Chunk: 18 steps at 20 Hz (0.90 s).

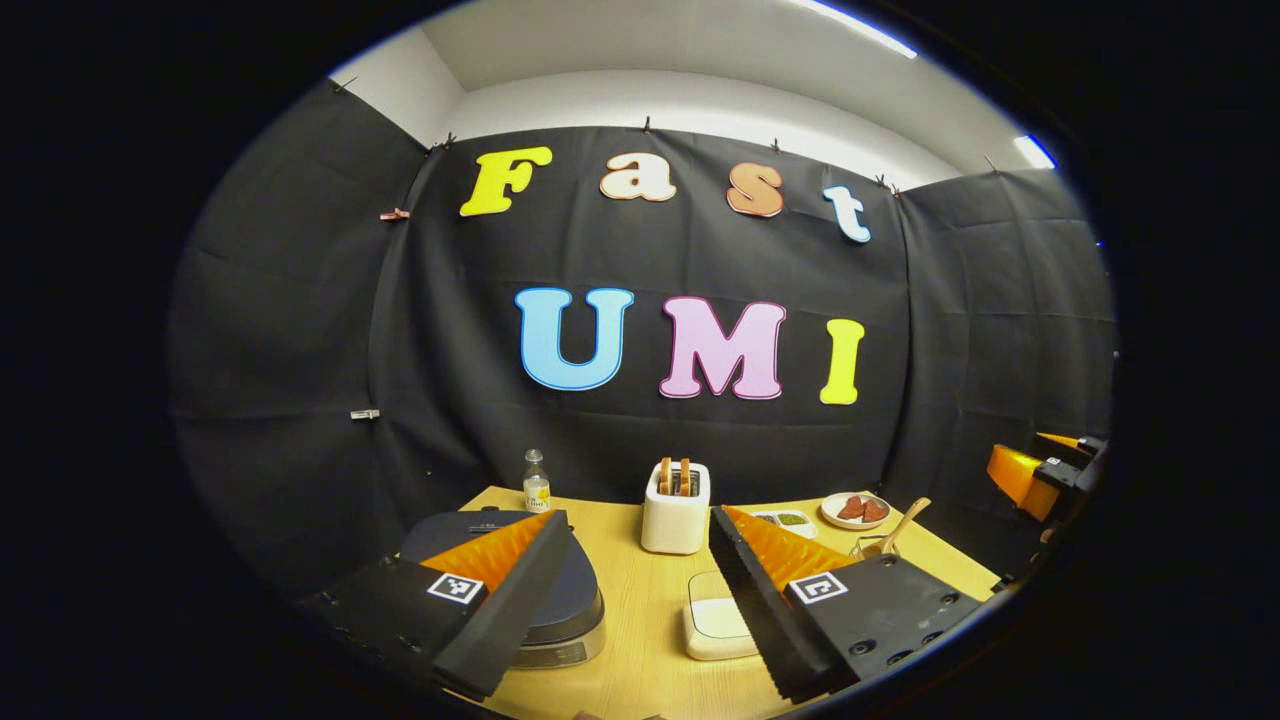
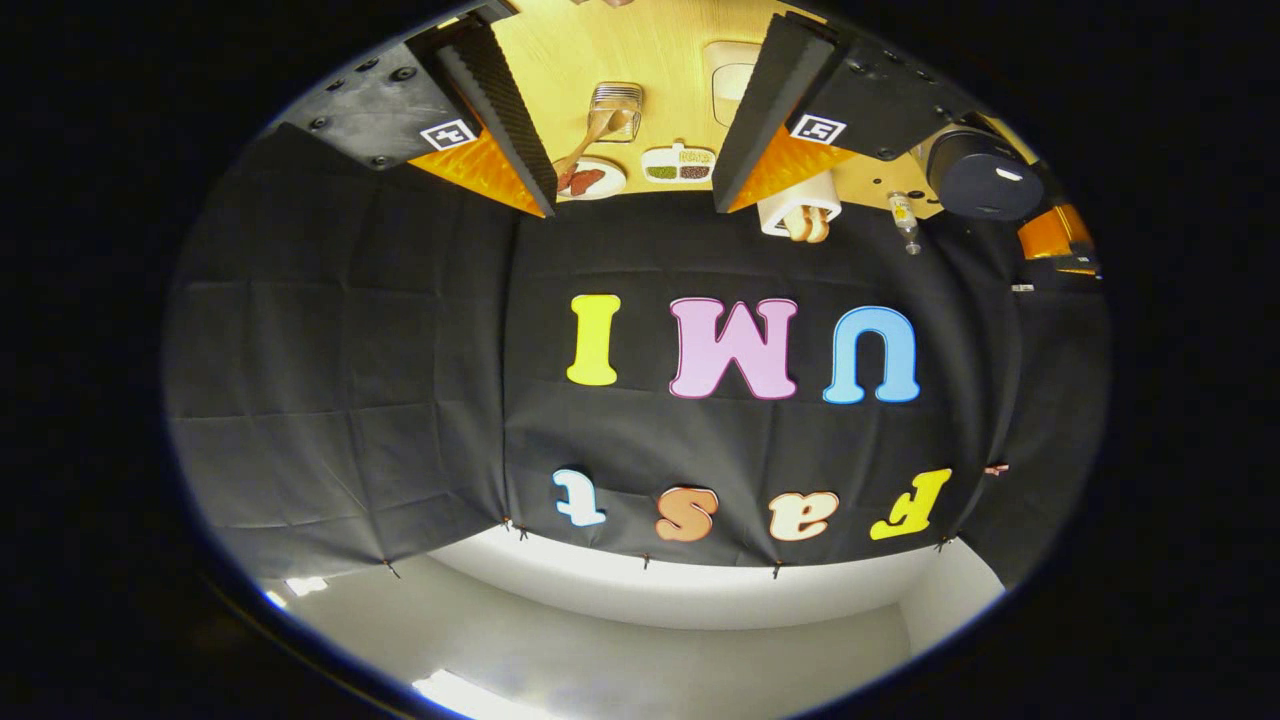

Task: Close the left gripper, press the button to open the rice cooker; take a wooden spoon from the chopstick holder with the right hand, scoop a spoonful of rice and pour it into the rice cooker, then put the wooden spoon back into the chopstick holder.

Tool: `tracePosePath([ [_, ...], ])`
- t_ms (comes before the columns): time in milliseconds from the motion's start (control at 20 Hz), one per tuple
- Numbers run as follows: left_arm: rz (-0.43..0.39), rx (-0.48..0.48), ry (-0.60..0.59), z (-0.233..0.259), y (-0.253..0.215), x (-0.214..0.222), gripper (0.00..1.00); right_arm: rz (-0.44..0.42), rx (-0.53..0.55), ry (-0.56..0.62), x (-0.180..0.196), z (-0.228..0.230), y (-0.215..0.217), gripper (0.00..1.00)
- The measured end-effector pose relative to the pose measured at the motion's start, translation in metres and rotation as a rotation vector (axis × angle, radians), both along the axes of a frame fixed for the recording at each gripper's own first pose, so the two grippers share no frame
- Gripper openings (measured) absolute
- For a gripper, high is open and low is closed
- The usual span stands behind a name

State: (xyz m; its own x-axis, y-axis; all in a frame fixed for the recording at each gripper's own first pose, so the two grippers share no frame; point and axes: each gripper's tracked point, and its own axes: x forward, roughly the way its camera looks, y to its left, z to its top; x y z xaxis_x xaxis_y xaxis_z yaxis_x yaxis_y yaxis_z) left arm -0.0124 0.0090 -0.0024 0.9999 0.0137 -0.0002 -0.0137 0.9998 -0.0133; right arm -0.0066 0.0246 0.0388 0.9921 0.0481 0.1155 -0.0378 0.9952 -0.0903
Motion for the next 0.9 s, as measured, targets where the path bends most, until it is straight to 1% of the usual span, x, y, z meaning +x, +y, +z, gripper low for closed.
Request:
tracePosePath([
  [150, 0.004, -0.005, -0.002, 0.001, 0.004, -0.003, 0.95, 0.026, 0.011, -0.007, 0.001, 0.005, 0.007, 0.98],
  [400, 0.019, -0.001, 0.010, -0.003, 0.010, -0.008, 0.95, 0.058, 0.014, 0.025, 0.000, -0.003, 0.017, 0.98],
  [450, 0.025, 0.000, 0.010, -0.003, 0.013, -0.009, 0.95, 0.064, 0.018, 0.025, 0.000, -0.003, 0.019, 0.94],
  [500, 0.031, -0.002, 0.013, -0.004, 0.016, -0.009, 0.95, 0.068, 0.020, 0.022, 0.000, -0.002, 0.020, 0.98],
  [550, 0.033, -0.012, 0.016, -0.005, 0.018, -0.009, 0.95, 0.074, 0.023, 0.013, -0.001, -0.001, 0.022, 0.98],
  [750, 0.055, -0.044, 0.044, -0.008, 0.031, -0.004, 0.95, 0.078, 0.037, 0.021, 0.005, -0.005, 0.023, 0.98],
  [900, 0.045, -0.050, 0.061, -0.007, 0.041, 0.002, 0.95, 0.070, 0.042, 0.025, 0.006, -0.006, 0.021, 0.98],
])
